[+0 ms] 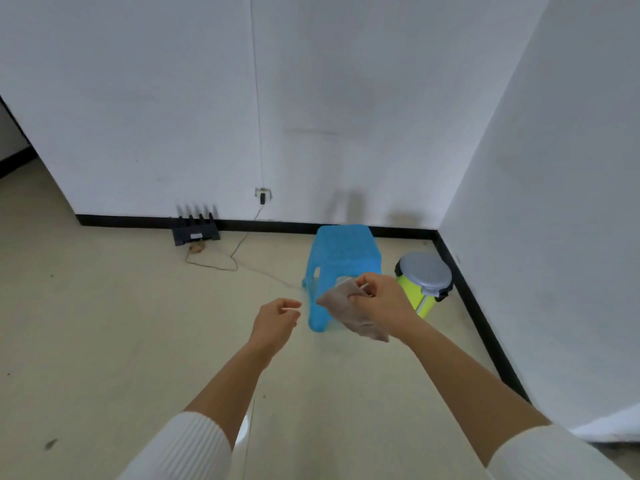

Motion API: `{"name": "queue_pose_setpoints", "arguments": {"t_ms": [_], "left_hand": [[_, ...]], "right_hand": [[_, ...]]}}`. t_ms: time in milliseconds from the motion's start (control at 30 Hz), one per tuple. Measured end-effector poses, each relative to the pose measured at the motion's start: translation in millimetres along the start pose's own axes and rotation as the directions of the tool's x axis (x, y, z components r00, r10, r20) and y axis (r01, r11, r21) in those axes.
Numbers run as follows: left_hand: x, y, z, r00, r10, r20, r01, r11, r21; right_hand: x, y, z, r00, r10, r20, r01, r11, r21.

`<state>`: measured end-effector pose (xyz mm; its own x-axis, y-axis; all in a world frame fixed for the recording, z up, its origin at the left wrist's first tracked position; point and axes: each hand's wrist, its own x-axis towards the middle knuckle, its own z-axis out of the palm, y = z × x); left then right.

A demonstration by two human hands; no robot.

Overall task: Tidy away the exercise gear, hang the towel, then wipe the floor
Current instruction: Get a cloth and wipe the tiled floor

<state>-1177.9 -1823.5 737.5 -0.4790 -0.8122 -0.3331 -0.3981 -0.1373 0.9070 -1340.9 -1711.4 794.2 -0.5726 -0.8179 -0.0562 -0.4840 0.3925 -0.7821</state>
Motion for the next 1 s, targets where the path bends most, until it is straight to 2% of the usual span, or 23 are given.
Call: {"name": "queue_pose_setpoints", "arguments": {"t_ms": [133,233,400,633,833,1000], "left_hand": [[95,40,31,0.997,-0.01,-0.074,0.016,0.996,0.093],[168,69,49,0.993,0.005,-0.118,0.013,0.987,0.157],[308,90,81,0.998,0.001,-0.068,0.015,0.97,0.243],[496,88,121,0.985,-0.163,0.057,0.126,0.902,0.413],[598,62,154,0.97,-0.24,0.035,0.195,0.855,0.481],[654,9,188,0.967,-0.231,0.109,0.131,0.814,0.566]], "right_hand": [[110,17,-39,0.994,0.056,-0.09,-0.065,0.992,-0.108],[189,35,-55,0.988,0.115,-0.1,-0.127,0.985,-0.12],[326,73,-51,0.971,0.22,-0.091,-0.231,0.964,-0.133],[495,135,-16,0.926,0.378,-0.01,-0.377,0.919,-0.12],[579,196,28,0.876,0.481,0.037,-0.48,0.877,-0.031],[644,266,74,0.86,0.496,0.123,-0.491,0.869,-0.067]]}}
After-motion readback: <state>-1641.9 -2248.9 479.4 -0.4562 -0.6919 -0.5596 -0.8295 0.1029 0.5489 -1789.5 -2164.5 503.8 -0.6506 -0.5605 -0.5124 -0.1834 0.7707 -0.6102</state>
